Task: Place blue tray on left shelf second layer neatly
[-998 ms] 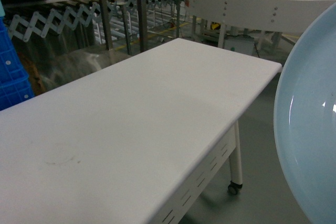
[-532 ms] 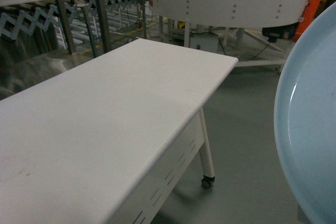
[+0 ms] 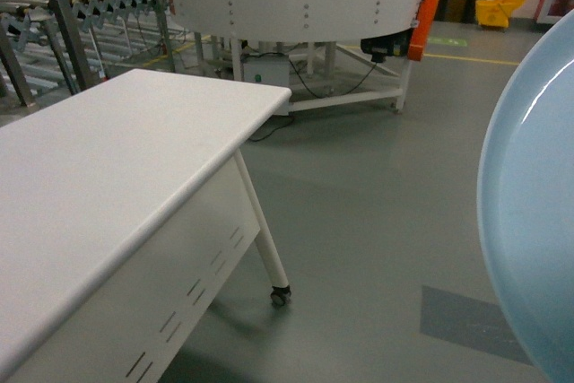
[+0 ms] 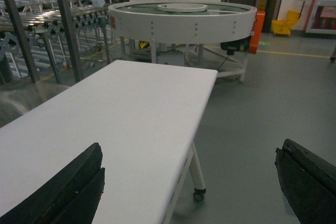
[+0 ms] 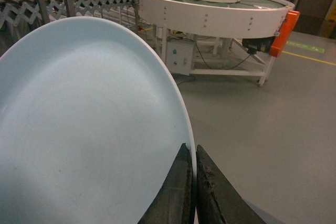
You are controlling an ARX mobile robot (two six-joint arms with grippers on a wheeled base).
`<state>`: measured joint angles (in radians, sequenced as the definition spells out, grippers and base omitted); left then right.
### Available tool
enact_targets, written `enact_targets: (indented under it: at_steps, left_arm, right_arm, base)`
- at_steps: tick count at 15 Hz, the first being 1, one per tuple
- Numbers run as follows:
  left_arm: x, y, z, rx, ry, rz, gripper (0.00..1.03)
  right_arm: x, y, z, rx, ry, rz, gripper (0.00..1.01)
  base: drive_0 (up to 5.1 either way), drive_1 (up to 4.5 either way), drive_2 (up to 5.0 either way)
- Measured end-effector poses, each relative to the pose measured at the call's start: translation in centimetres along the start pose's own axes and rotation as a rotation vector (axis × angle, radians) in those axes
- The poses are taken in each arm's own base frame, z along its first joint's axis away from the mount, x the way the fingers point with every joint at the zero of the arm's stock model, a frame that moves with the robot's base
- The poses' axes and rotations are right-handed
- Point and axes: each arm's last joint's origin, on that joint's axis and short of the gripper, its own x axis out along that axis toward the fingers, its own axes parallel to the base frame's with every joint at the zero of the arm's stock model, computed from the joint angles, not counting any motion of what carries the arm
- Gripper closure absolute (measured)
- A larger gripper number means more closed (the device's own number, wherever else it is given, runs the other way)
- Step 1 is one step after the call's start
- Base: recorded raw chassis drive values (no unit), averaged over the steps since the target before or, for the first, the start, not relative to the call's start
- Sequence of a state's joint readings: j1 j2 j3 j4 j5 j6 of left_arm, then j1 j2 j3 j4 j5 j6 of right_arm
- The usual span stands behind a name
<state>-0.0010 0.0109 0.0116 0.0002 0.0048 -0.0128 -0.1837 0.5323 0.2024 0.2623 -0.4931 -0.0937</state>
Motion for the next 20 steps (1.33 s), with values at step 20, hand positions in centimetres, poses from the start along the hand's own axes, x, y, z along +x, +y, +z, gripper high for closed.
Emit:
enact_targets:
  at_steps: [20]
  left_arm:
    - [0.00,0.02,-0.01,0.000,0.001,0.007,0.05]
  right_arm:
    - [-0.04,0.04,0.05,-0.002,-0.005,0.005,0.99]
  base:
    - [-1.5,1.62,-4.7]
